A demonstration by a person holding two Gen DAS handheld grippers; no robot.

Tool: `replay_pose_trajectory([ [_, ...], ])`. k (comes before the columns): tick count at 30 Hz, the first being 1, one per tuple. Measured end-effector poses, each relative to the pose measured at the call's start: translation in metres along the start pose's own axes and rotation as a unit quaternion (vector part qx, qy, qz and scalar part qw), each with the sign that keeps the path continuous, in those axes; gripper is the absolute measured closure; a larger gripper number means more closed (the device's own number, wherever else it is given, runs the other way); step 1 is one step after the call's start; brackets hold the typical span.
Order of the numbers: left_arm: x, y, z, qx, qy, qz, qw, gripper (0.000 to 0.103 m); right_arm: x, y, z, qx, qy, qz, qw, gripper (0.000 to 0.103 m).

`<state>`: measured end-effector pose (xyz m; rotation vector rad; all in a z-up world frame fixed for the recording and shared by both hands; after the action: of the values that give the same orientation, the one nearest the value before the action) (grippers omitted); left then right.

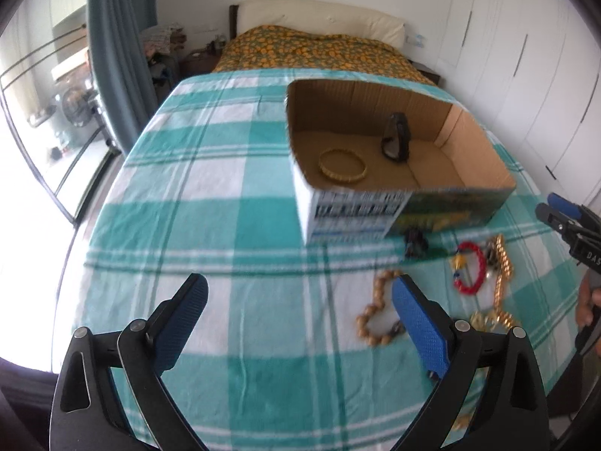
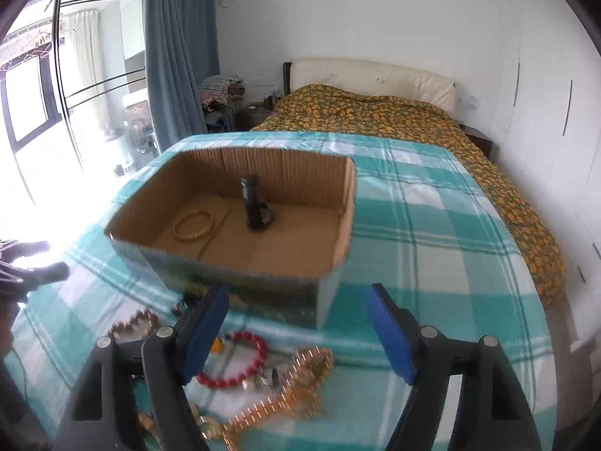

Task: Organize jewelry
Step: 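Withdraw both tools from the box back over the jewelry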

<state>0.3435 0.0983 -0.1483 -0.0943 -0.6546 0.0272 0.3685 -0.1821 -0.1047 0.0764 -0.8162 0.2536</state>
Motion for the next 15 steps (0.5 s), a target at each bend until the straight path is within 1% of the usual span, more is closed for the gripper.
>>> replay_pose_trajectory([
  [2,-0.029,0.011,0.004,0.019,0.005,0.013,0.9997,0.004,-0.038,-0.015,0.013,-0.026,0.014,-0.007,1.000,0.026],
  [3,-0.040,0.015,0.005,0.027,0.006,0.017,0.9995,0.004,-0.050,-0.021,0.017,-0.035,0.019,-0.012,0.999,0.026],
  [5,-0.058,0.020,0.002,0.033,0.009,0.025,0.9991,0.004,-0.082,-0.034,0.025,-0.054,0.033,-0.034,0.997,0.026],
  [8,-0.071,0.029,-0.012,0.045,0.012,0.042,0.9980,0.004,-0.112,-0.048,0.028,-0.062,0.048,-0.065,0.995,0.026],
  [10,-0.077,0.036,-0.019,0.055,0.016,0.051,0.9971,0.004,-0.125,-0.055,0.026,-0.066,0.063,-0.077,0.993,0.026],
  [13,-0.077,0.040,-0.028,0.056,0.011,0.057,0.9967,0.004,-0.134,-0.065,0.023,-0.073,0.070,-0.088,0.991,0.026],
  [15,-0.077,0.041,-0.035,0.056,0.014,0.059,0.9966,0.004,-0.138,-0.067,0.019,-0.078,0.075,-0.091,0.990,0.026],
])
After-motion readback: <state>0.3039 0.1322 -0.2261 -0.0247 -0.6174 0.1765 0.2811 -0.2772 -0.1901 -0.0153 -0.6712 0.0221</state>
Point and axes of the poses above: each gripper's, at about its wrist camera, not at the fingertips, and z roughly against the way its jaws point, y to its left, x to its top, the point moved 6 cm from there along -z, roughly the way its jaws point, and after that the axes turned 2 degrees about -x, right-handed, at the moved point
